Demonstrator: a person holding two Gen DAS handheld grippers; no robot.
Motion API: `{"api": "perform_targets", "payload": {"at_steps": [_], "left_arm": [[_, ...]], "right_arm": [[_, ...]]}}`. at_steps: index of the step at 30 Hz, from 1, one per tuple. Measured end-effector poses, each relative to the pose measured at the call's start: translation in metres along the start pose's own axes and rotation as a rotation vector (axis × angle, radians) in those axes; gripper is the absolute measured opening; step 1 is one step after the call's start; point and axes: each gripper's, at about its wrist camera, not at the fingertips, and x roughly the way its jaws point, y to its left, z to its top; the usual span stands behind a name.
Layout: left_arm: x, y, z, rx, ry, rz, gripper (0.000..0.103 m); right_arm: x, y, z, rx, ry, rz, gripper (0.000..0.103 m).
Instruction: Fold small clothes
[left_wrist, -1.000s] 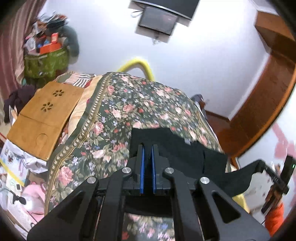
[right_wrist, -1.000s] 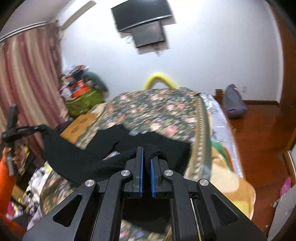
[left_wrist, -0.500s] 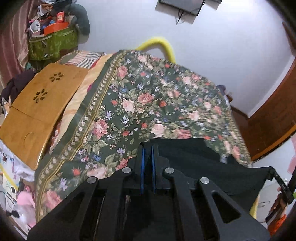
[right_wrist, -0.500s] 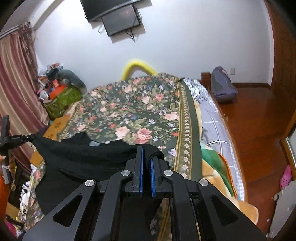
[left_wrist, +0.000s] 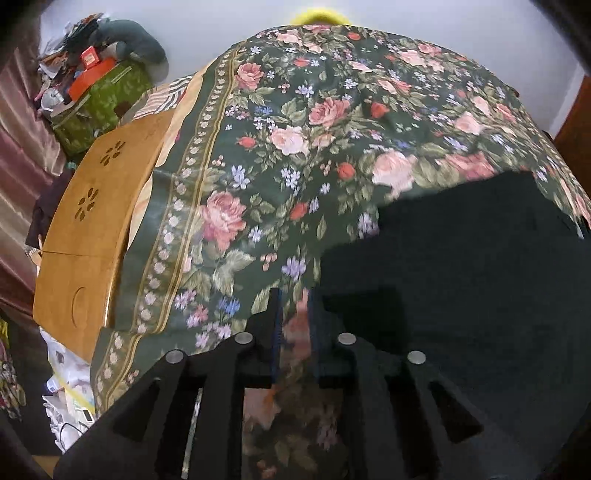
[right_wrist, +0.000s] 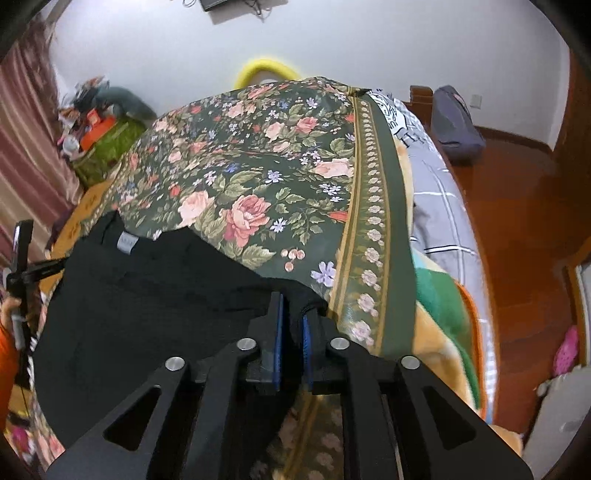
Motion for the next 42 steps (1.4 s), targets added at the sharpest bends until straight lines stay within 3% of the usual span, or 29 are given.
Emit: {"api": "perform_targets", "payload": {"at_steps": [1,3,5,10,15,22,26,29,33,37,42], "left_arm": [[-0.005,0.001,-0.004,0.0,-0.007,-0.012,0.02],[-0.022,0.001,-0.014,0.007,-0.039,-0.037,0.036],[-0.042,-0.002,-0.024,0.022,-0.082,-0.051,0.055],[-0.078,-0.021,-0.036,0.072,-0.121,-0.114,0.059],[-0.08,-0.056,-0.04,0.113,-0.106,-0.175,0.066],[-0.049,-0.109,-0.038,0.244,-0.053,-0.121,0.071],[-0.04,-0.108,-0.012,0.225,-0.06,-0.121,0.08],[-0.035,-0.103,0.01,0.226,-0.076,-0.084,0.08],[-0.024,-0.083,0.052,0.157,-0.095,-0.025,0.08],[-0.029,-0.058,0.082,0.022,-0.139,-0.008,0.08],[-0.043,-0.039,0.076,-0.005,-0.166,0.006,0.08]], "right_arm": [[-0.009,0.004,-0.003,-0.02,-0.011,-0.047,0.041],[-0.021,0.012,-0.009,-0.068,-0.057,-0.084,0.056],[-0.038,0.023,-0.02,-0.125,-0.088,-0.091,0.056],[-0.054,0.048,-0.033,-0.174,-0.1,-0.035,0.056],[-0.034,0.076,-0.037,-0.188,-0.069,0.061,0.056],[0.025,0.106,-0.037,-0.211,0.03,0.105,0.056],[0.048,0.111,-0.023,-0.22,0.033,0.096,0.056],[0.06,0.106,0.004,-0.209,0.045,0.117,0.056],[0.068,0.091,0.039,-0.188,0.02,0.045,0.054],[0.056,0.07,0.065,-0.097,-0.059,0.001,0.055],[0.019,0.06,0.06,-0.057,-0.136,0.014,0.055]]}}
